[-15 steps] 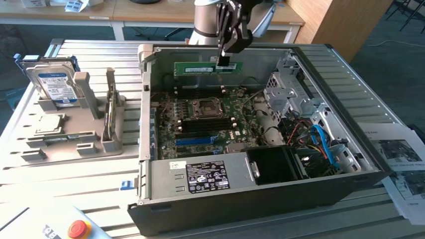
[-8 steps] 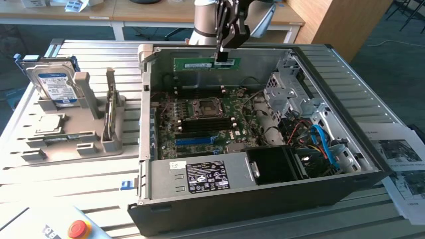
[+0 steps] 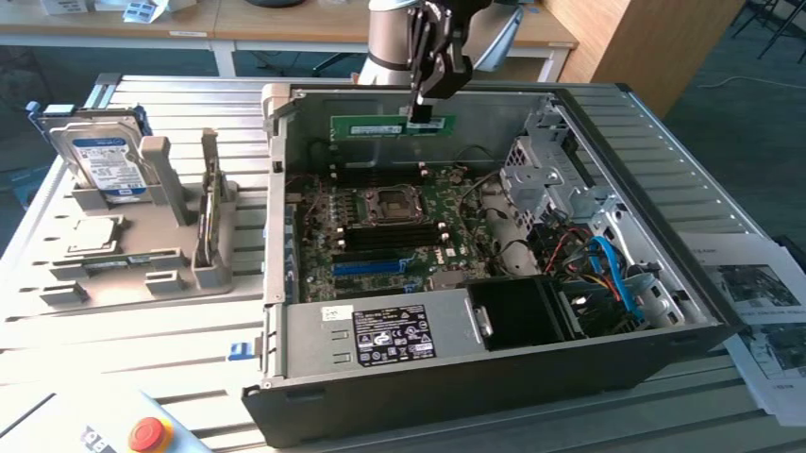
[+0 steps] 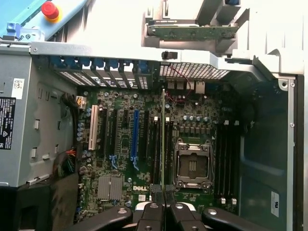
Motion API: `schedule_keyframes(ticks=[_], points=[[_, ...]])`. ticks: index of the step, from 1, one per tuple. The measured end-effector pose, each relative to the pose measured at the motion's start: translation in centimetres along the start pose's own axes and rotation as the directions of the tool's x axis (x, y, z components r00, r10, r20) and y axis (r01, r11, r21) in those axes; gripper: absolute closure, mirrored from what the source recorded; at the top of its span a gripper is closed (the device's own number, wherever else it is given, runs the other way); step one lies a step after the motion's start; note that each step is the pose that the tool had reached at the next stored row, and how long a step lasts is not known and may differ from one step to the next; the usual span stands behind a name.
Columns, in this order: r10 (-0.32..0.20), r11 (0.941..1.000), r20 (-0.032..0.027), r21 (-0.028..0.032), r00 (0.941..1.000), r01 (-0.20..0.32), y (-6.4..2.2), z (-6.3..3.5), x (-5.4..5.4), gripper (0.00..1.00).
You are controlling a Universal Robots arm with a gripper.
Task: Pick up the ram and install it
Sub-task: 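Pick up the ram and move it above insertion slot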
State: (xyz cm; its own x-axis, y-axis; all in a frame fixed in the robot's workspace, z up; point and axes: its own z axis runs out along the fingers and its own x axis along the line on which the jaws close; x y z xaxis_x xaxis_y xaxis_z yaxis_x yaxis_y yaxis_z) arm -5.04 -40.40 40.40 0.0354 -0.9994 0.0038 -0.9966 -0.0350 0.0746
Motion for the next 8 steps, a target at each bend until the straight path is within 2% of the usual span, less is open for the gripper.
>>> schedule_keyframes(ticks=[8], points=[[-0.002,0.9999,-0.0007,0.0135,1.0,0.002,-0.08,1.04,0.0,0.89]])
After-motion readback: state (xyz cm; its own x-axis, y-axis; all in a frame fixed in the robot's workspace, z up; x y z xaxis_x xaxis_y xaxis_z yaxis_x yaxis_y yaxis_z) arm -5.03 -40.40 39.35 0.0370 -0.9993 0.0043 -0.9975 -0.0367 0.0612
